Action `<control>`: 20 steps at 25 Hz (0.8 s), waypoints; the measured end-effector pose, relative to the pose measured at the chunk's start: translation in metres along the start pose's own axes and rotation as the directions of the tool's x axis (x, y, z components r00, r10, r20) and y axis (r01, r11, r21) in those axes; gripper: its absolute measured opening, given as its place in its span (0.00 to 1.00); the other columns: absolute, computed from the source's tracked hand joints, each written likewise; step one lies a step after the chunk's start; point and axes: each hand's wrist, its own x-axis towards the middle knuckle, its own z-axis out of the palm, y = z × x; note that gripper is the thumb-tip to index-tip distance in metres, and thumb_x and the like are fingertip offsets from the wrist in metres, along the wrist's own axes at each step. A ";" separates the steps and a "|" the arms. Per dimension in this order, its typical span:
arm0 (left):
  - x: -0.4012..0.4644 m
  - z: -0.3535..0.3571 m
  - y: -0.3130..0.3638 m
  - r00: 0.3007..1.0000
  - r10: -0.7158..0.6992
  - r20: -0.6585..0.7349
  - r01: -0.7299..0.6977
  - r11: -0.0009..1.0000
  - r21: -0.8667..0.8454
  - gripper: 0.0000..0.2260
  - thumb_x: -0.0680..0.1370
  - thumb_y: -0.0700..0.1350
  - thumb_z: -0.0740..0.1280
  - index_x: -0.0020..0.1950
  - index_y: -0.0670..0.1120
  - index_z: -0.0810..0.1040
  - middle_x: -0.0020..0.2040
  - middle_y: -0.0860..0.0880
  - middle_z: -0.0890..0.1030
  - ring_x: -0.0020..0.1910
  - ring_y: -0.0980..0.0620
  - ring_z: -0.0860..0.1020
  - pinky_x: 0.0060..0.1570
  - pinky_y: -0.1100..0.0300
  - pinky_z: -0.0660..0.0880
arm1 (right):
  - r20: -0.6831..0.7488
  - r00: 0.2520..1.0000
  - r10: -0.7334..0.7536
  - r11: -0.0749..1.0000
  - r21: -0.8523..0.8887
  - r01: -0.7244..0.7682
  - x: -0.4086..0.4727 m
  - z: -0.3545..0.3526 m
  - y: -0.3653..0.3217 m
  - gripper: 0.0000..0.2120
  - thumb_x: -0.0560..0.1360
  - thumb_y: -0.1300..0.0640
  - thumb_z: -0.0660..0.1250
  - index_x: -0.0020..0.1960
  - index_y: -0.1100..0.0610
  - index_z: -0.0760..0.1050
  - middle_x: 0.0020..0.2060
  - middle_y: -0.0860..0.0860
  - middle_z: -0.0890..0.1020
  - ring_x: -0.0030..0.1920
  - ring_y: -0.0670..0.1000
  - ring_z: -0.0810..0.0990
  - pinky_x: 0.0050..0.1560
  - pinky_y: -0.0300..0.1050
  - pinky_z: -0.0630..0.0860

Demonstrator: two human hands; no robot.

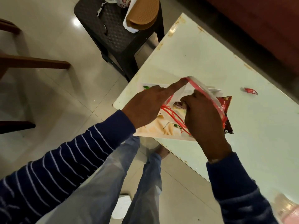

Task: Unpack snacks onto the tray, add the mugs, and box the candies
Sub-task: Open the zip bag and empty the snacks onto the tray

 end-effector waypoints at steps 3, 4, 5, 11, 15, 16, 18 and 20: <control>0.006 -0.006 -0.007 1.000 0.025 -0.003 -0.025 0.997 0.076 0.50 0.74 0.39 0.76 0.77 0.64 0.41 0.39 0.45 0.78 0.31 0.50 0.77 0.30 0.52 0.81 | -0.294 0.952 0.083 0.988 0.149 -0.040 -0.029 -0.045 -0.009 0.10 0.80 0.55 0.61 0.54 0.58 0.80 0.49 0.54 0.81 0.45 0.48 0.79 0.46 0.34 0.72; 0.008 -0.008 -0.007 0.999 0.036 -0.003 -0.036 0.996 0.076 0.50 0.74 0.38 0.75 0.76 0.66 0.41 0.39 0.45 0.78 0.32 0.49 0.77 0.29 0.51 0.81 | -0.343 0.929 0.142 0.967 0.250 -0.056 -0.035 -0.056 -0.010 0.12 0.81 0.54 0.58 0.53 0.58 0.79 0.48 0.51 0.80 0.44 0.42 0.75 0.46 0.26 0.68; 0.010 -0.009 -0.006 0.999 0.047 -0.001 -0.047 0.997 0.069 0.50 0.74 0.37 0.75 0.76 0.67 0.42 0.40 0.44 0.79 0.33 0.48 0.78 0.30 0.51 0.81 | -0.361 0.911 0.199 0.931 0.359 -0.062 -0.039 -0.065 -0.010 0.13 0.82 0.54 0.56 0.52 0.57 0.78 0.46 0.48 0.79 0.42 0.38 0.74 0.45 0.22 0.66; 0.008 -0.007 0.004 0.982 0.184 0.049 -0.189 0.971 0.147 0.56 0.67 0.32 0.78 0.77 0.64 0.44 0.39 0.41 0.81 0.33 0.44 0.79 0.26 0.49 0.80 | -0.074 0.800 0.596 0.305 0.942 -0.140 -0.046 -0.086 -0.005 0.10 0.83 0.49 0.56 0.48 0.46 0.75 0.45 0.45 0.81 0.48 0.47 0.81 0.46 0.49 0.79; -0.003 -0.008 0.003 0.968 0.252 0.004 -0.246 0.942 0.227 0.43 0.67 0.33 0.78 0.73 0.54 0.58 0.41 0.42 0.83 0.36 0.42 0.78 0.28 0.51 0.78 | 0.165 0.781 0.602 -0.105 0.986 -0.128 -0.055 -0.084 0.011 0.10 0.82 0.48 0.59 0.54 0.46 0.78 0.53 0.50 0.84 0.52 0.52 0.85 0.50 0.60 0.80; -0.007 -0.011 -0.001 0.975 0.224 -0.013 -0.214 0.945 0.245 0.41 0.69 0.35 0.77 0.74 0.55 0.60 0.43 0.44 0.84 0.37 0.43 0.77 0.30 0.51 0.78 | 0.174 0.781 0.600 -0.133 0.984 -0.116 -0.058 -0.082 0.017 0.10 0.82 0.48 0.60 0.57 0.48 0.78 0.56 0.50 0.84 0.53 0.52 0.85 0.51 0.61 0.80; -0.015 -0.023 -0.008 0.983 0.158 -0.090 -0.134 0.964 0.228 0.29 0.75 0.40 0.73 0.73 0.53 0.69 0.45 0.45 0.85 0.38 0.45 0.75 0.33 0.55 0.76 | 0.155 0.770 0.619 -0.144 0.986 -0.083 -0.068 -0.079 0.037 0.14 0.82 0.48 0.60 0.63 0.51 0.77 0.60 0.51 0.83 0.56 0.54 0.84 0.52 0.62 0.80; -0.023 -0.036 -0.015 0.980 0.084 -0.180 -0.041 0.972 0.230 0.18 0.79 0.44 0.65 0.69 0.49 0.76 0.45 0.44 0.85 0.38 0.46 0.74 0.35 0.58 0.69 | 0.102 0.765 0.636 -0.053 0.995 -0.088 -0.075 -0.076 0.059 0.12 0.81 0.46 0.61 0.60 0.48 0.78 0.58 0.50 0.83 0.55 0.53 0.84 0.49 0.62 0.80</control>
